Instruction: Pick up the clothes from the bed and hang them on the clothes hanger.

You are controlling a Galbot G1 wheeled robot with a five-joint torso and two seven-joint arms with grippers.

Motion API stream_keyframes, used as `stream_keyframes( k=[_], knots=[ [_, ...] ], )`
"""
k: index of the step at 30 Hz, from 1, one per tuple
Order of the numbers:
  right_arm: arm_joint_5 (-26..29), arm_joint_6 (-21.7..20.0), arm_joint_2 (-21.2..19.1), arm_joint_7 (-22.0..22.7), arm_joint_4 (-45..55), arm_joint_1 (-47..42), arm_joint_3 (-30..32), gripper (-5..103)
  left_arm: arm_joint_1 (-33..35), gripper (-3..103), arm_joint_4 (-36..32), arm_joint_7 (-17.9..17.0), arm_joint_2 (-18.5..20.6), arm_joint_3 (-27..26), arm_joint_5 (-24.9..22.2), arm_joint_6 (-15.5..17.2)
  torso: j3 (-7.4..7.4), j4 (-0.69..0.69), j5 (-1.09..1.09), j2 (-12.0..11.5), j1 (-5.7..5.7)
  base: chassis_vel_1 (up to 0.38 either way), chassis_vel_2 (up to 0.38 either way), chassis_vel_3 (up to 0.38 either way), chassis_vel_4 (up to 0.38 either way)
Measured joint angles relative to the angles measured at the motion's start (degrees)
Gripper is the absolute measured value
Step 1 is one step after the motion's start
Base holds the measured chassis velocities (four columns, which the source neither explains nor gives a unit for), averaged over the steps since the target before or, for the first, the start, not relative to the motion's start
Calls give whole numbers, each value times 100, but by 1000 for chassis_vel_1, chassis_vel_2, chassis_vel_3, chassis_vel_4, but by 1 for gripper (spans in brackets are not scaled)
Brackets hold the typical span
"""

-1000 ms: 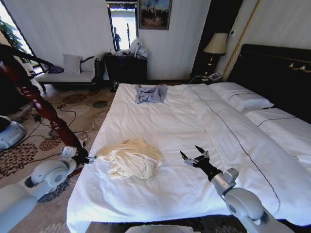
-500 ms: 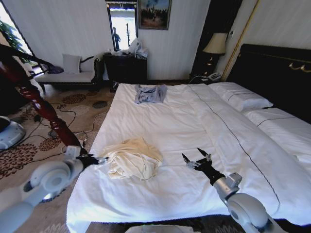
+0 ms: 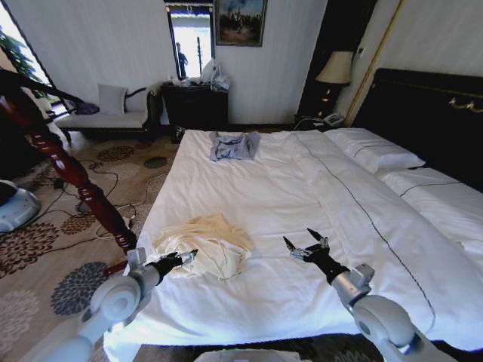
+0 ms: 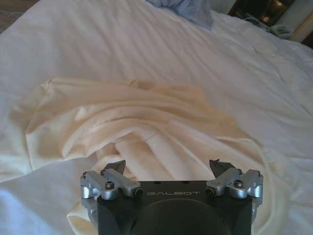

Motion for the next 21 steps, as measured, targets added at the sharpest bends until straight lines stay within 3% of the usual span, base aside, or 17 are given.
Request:
stream_keyframes(
  k=[6,8,21],
  knots=[
    [67,-22,-30,27,-6,15,15,100,-317,95,371,151,-52,334,160,-210,0,-2,-1,0,0,0,0,0,0],
    [88,-40,-29,42,-6,19,23,100,-525,88,456,179,-118,442,148,-296,0,-2,-1,0,0,0,0,0,0],
    [84,-75,-19,55,2,5,28,100,-800,70,669,186,-316,695,128,-285,0,-3,-1,0,0,0,0,0,0]
  ],
)
